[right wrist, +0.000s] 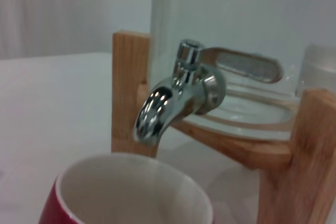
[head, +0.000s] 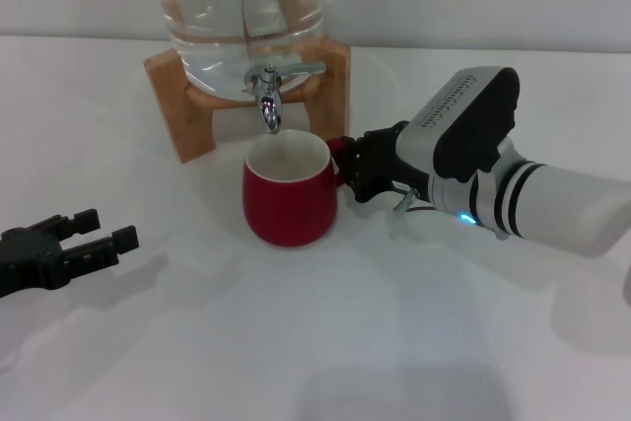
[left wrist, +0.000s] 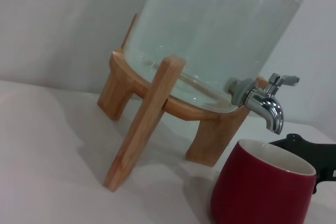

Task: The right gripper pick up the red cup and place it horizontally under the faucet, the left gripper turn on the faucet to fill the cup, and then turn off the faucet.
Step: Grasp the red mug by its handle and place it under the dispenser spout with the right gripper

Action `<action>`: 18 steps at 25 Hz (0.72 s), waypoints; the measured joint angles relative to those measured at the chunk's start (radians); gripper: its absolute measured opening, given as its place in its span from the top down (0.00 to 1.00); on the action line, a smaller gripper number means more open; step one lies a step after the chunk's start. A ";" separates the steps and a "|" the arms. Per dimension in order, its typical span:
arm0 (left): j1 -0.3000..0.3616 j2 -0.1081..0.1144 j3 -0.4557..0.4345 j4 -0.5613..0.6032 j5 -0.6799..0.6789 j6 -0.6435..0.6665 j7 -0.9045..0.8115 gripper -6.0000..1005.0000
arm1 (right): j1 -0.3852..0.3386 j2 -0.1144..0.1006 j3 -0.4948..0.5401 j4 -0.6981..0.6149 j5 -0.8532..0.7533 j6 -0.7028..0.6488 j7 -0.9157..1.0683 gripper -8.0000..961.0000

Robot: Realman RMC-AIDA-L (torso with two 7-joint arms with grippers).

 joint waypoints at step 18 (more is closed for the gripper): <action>0.001 -0.002 0.000 -0.003 0.005 0.000 -0.003 0.12 | -0.009 0.000 0.019 0.002 0.021 0.054 -0.008 0.89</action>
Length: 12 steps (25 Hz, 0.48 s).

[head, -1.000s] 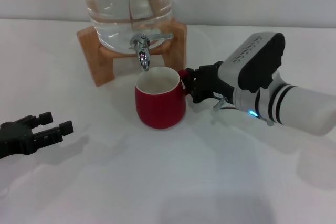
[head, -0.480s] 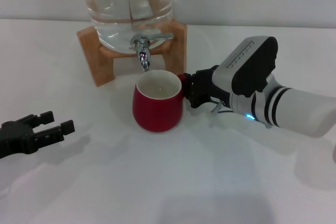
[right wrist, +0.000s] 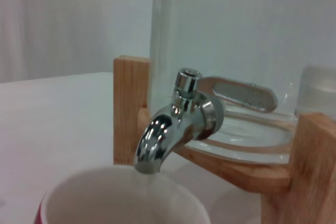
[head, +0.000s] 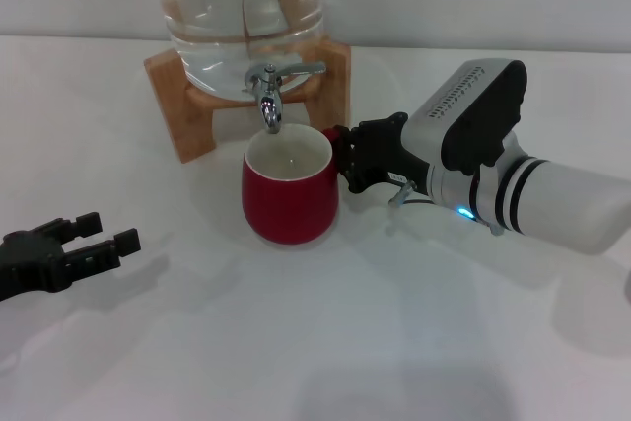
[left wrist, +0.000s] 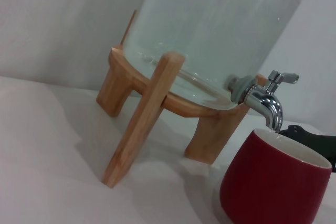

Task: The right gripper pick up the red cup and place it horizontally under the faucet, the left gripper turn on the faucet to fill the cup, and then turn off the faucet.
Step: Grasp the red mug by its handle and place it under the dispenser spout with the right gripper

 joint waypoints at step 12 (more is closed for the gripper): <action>-0.002 0.000 0.000 0.003 -0.004 -0.001 -0.001 0.12 | 0.028 0.000 -0.010 -0.001 0.001 -0.045 -0.002 0.89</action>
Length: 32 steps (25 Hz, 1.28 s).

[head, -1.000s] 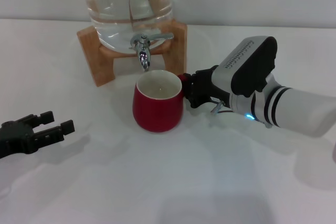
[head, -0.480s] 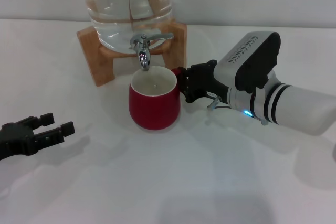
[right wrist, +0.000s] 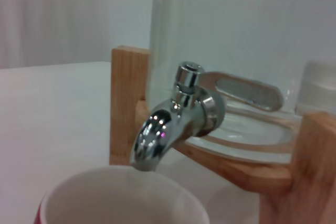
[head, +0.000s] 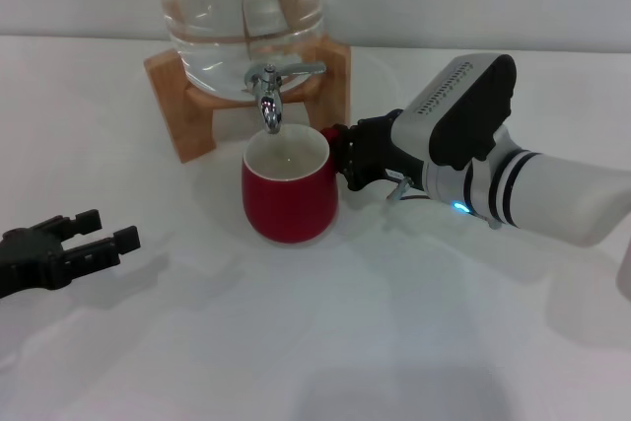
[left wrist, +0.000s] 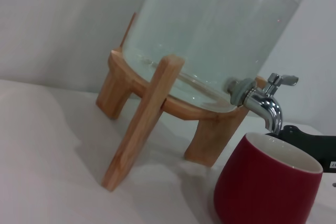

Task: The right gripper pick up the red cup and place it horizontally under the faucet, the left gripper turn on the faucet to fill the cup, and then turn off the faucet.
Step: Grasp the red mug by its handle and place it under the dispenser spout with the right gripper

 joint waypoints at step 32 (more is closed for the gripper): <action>-0.016 0.000 0.000 0.000 -0.002 0.000 -0.003 0.12 | 0.036 0.000 -0.015 -0.025 0.000 -0.017 -0.015 0.89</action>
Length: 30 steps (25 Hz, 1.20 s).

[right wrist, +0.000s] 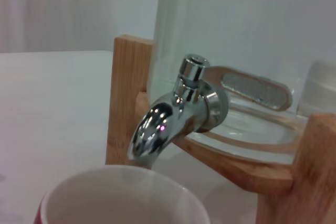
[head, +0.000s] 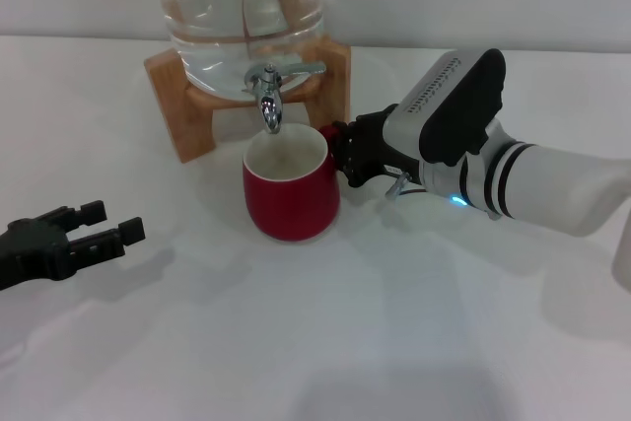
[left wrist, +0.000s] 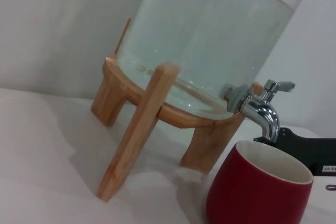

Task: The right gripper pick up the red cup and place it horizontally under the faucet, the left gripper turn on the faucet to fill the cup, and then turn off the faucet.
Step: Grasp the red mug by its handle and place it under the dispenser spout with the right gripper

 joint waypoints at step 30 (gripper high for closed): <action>-0.001 0.000 -0.002 0.000 0.000 0.003 -0.002 0.12 | 0.034 0.000 -0.052 -0.016 -0.001 -0.037 0.002 0.90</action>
